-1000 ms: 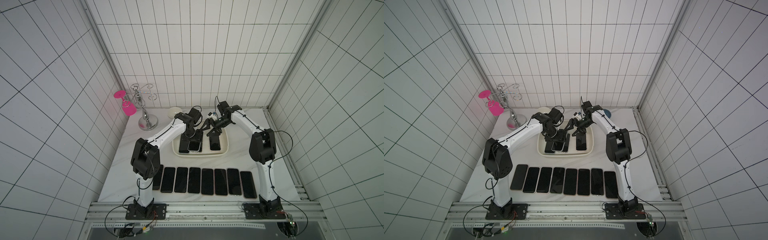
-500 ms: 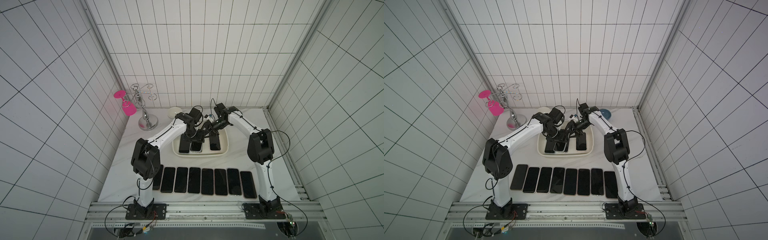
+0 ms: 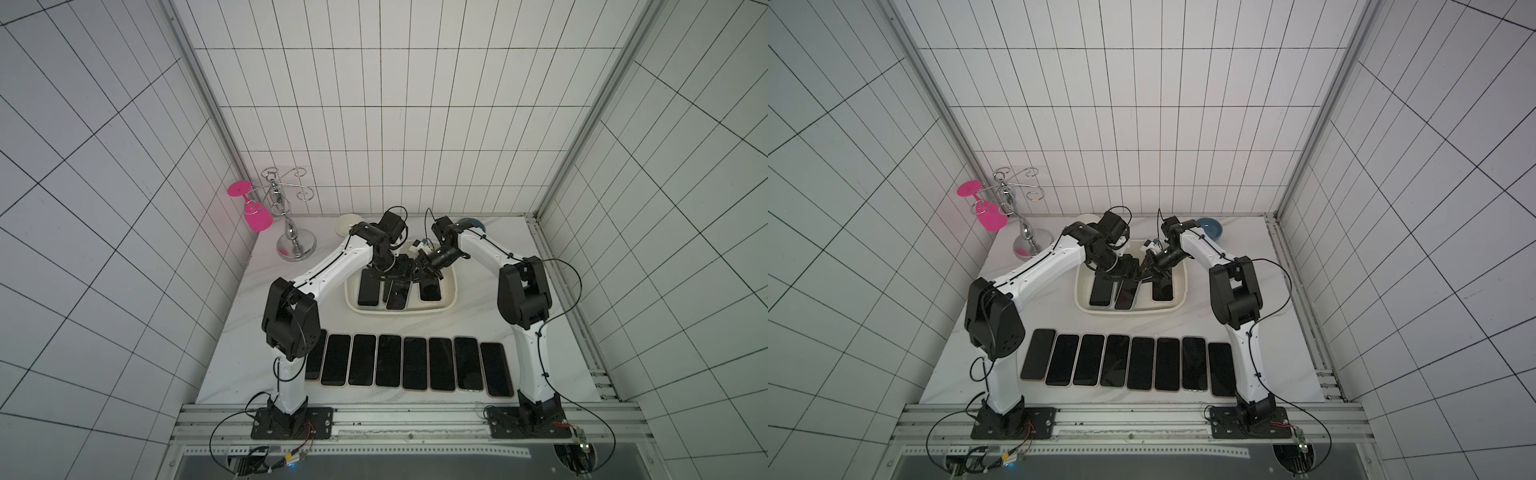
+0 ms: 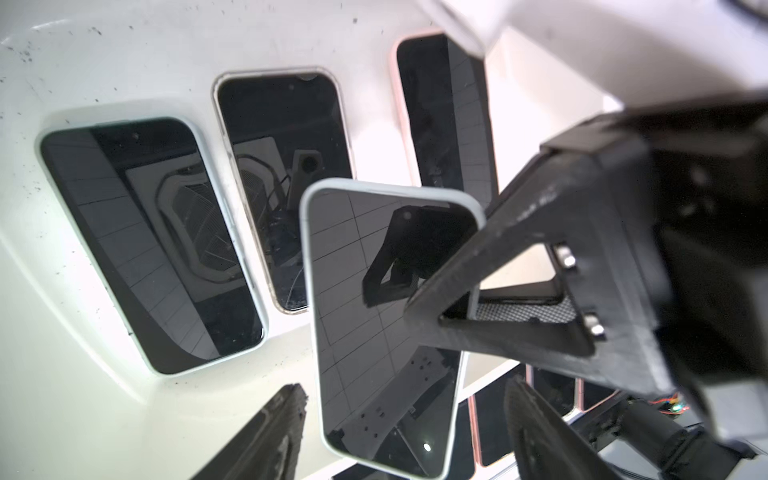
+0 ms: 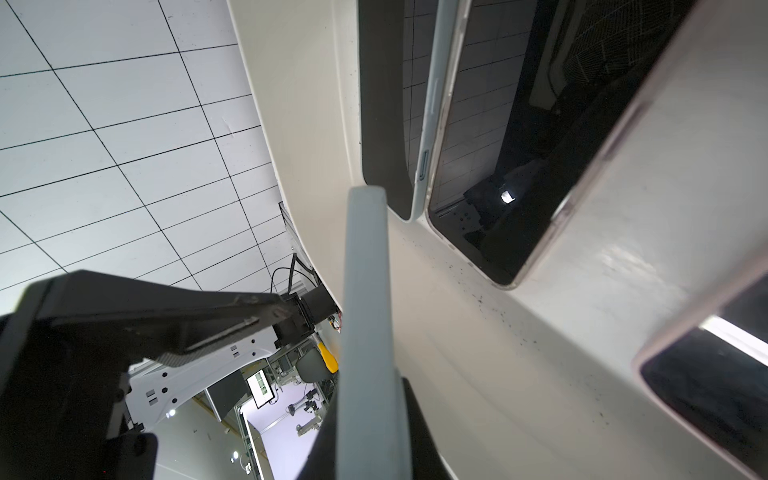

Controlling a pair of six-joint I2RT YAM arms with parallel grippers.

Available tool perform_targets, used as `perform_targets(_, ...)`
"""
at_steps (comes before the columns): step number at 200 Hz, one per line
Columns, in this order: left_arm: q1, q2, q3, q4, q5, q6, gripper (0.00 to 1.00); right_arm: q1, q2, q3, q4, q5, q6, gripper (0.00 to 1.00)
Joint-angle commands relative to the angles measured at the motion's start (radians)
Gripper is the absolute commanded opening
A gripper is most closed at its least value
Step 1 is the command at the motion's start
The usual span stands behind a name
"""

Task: Take the phone out of the storage box
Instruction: Pick up the phone from the storage box, then place the phone at the center of the board.

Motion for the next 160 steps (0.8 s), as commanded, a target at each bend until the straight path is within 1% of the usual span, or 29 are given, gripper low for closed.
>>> perform_targets(1, 0.019, -0.066, 0.071, 0.020, 0.036, -0.020, 0.85, -0.053, -0.194, -0.092, -0.126, 0.076, -0.077, 0.03)
perform_targets(27, 0.079, -0.123, 0.095, 0.044, 0.108, -0.043, 0.88, -0.145, -0.400, -0.226, -0.219, 0.236, -0.131, 0.02)
perform_targets(43, 0.109, -0.159, 0.087, 0.082, 0.140, -0.049, 0.89, -0.207, -0.524, -0.306, -0.235, 0.334, -0.122, 0.01)
perform_targets(56, 0.118, -0.181, 0.070, 0.114, 0.142, -0.038, 0.89, -0.235, -0.581, -0.334, -0.281, 0.453, -0.122, 0.01)
perform_targets(70, 0.126, -0.187, 0.059, 0.123, 0.137, -0.016, 0.90, -0.249, -0.612, -0.369, -0.296, 0.530, -0.121, 0.01)
perform_targets(83, 0.138, -0.183, 0.055, 0.113, 0.142, -0.005, 0.90, -0.261, -0.601, -0.379, -0.308, 0.600, -0.113, 0.00)
perform_targets(111, 0.169, -0.180, 0.011, 0.108, 0.184, -0.004, 0.90, -0.282, -0.542, -0.378, -0.275, 0.675, -0.114, 0.00)
perform_targets(160, 0.194, -0.214, -0.077, 0.141, 0.191, -0.008, 0.90, -0.295, -0.347, -0.294, -0.229, 0.557, -0.148, 0.00)
